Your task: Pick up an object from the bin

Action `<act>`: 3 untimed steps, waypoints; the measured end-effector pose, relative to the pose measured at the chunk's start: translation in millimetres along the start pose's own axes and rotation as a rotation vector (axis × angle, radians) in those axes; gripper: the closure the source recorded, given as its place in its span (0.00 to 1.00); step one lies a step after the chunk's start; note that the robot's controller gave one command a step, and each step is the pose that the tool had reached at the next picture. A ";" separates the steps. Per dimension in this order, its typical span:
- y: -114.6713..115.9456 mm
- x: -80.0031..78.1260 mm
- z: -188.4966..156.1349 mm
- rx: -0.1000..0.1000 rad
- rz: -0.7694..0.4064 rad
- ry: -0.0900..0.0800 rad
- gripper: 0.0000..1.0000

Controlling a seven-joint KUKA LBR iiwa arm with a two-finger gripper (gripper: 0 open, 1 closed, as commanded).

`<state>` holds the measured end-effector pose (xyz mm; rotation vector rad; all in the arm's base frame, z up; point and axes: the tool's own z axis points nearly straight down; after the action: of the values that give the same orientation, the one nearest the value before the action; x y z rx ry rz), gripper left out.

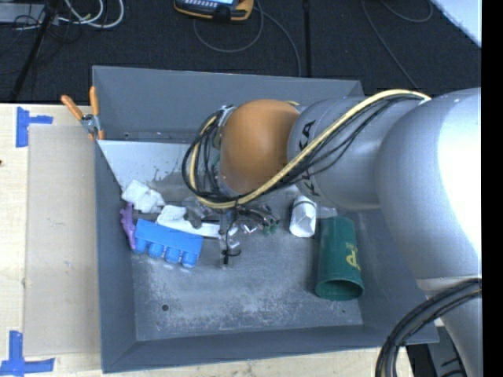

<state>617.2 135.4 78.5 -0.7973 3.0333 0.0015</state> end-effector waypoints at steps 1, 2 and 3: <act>12.1 -6.9 2.3 -0.001 -0.129 0.000 0.00; 25.3 -13.1 4.1 -0.003 0.023 0.004 0.00; 46.1 -15.7 4.4 0.002 -0.105 -0.001 0.00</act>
Offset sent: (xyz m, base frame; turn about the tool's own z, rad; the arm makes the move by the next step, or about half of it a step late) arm -0.0007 0.0683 -0.0085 -0.3675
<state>608.2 183.3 74.1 -0.9544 2.9858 -0.0013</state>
